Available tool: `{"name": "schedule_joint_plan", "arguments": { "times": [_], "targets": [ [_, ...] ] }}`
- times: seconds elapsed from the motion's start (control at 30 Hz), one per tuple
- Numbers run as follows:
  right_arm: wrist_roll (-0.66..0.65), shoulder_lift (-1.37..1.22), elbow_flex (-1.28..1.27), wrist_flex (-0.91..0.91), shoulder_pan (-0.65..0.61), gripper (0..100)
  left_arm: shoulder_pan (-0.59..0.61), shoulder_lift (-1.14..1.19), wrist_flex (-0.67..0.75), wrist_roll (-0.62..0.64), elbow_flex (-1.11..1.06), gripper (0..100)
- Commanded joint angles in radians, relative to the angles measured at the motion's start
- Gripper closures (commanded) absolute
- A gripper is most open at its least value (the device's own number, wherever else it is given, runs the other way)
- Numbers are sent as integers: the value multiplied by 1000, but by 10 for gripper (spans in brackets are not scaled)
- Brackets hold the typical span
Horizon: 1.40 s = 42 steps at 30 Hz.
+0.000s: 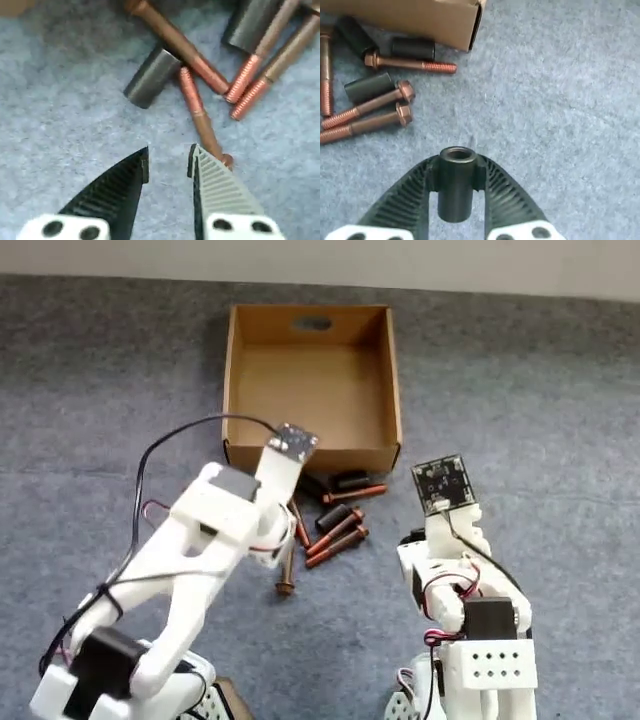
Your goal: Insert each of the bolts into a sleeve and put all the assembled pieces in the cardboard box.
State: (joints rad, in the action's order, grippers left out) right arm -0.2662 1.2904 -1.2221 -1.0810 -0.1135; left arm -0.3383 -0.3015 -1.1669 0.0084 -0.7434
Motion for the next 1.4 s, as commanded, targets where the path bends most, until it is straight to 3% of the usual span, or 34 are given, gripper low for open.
{"name": "schedule_joint_plan", "arguments": {
  "times": [0.0,0.13,0.27,0.4,0.53,0.67,0.77,0.93,1.07,1.23,1.37],
  "targets": [
    [11,13,4,-7,12,992,-48,-105,15,78,-33,825],
    [12,13,1,-8,12,992,-56,-122,58,166,-77,764],
    [12,13,-39,-5,12,992,-62,-74,196,169,-148,766],
    [12,13,-65,-5,12,992,-58,-13,230,167,-153,772],
    [12,13,-65,-5,12,992,-59,33,227,66,-179,819],
    [12,13,-65,-2,12,992,-54,48,219,-32,-217,931],
    [12,13,-65,-5,10,992,-54,48,181,-44,-217,994],
    [12,16,-67,-28,10,992,-30,47,123,-48,-217,991],
    [8,91,-96,-33,12,992,74,-7,75,-219,-237,991],
    [6,259,-237,-12,8,992,300,-257,-18,-483,-285,991],
    [18,340,-378,48,7,992,412,-444,8,-692,-364,986]
  ]
}}
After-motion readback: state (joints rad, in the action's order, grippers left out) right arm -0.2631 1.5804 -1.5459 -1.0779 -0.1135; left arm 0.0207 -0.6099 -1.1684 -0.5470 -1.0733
